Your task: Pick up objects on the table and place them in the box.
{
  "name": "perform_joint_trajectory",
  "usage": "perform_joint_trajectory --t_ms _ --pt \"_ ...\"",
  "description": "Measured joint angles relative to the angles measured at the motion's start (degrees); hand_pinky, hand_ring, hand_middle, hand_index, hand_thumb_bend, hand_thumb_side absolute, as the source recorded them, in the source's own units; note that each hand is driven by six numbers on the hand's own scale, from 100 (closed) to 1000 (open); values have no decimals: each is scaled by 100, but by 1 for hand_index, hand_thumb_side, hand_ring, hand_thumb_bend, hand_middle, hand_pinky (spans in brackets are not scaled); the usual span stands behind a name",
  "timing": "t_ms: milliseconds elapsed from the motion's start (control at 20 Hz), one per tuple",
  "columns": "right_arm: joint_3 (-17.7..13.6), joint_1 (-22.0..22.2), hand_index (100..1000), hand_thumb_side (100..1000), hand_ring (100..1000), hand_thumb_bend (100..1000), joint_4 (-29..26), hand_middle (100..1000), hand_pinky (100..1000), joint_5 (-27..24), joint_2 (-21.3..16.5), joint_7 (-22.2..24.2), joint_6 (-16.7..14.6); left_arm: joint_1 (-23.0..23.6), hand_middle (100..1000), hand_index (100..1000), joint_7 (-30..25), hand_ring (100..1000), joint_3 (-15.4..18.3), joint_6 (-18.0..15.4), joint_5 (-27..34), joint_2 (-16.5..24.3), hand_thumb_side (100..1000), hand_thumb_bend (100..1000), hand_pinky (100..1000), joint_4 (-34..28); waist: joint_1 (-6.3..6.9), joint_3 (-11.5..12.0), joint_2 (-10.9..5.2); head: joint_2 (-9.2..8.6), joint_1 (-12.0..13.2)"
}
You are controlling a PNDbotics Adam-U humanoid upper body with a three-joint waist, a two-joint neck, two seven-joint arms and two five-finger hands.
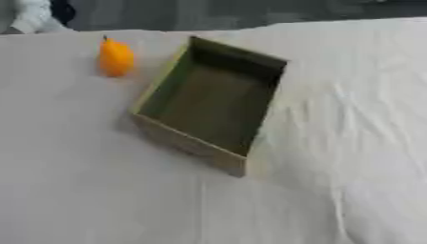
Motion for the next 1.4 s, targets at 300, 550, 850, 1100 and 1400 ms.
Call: perform_joint_trajectory --t_ms 300,550,850,1100,1400 --pt "0 6 909 543 829 100 0 814 755 0 0 0 0 0 826 901 -2 835 0 1 0 0 1000 100 747 0 5 0 5 1 -77" --pt "0 23 909 540 829 100 0 814 755 0 0 2 1 -1 826 901 -3 834 0 3 0 0 1000 100 748 0 37 2 21 2 -108" --pt "0 46 905 542 825 100 0 810 752 2 0 0 -5 -43 812 892 -6 818 -1 90 -49 42 1000 100 744 0 99 7 52 1 -109" --pt "-2 174 903 615 825 100 0 813 754 -1 -2 -80 -172 -160 813 890 -13 814 -22 379 -266 334 1000 100 746 0 180 -24 103 1 -114" --pt "-7 443 902 610 826 100 0 815 758 9 -68 -236 -617 -330 810 887 -130 813 -66 943 -857 875 1000 100 749 0 273 -88 128 -37 -107"
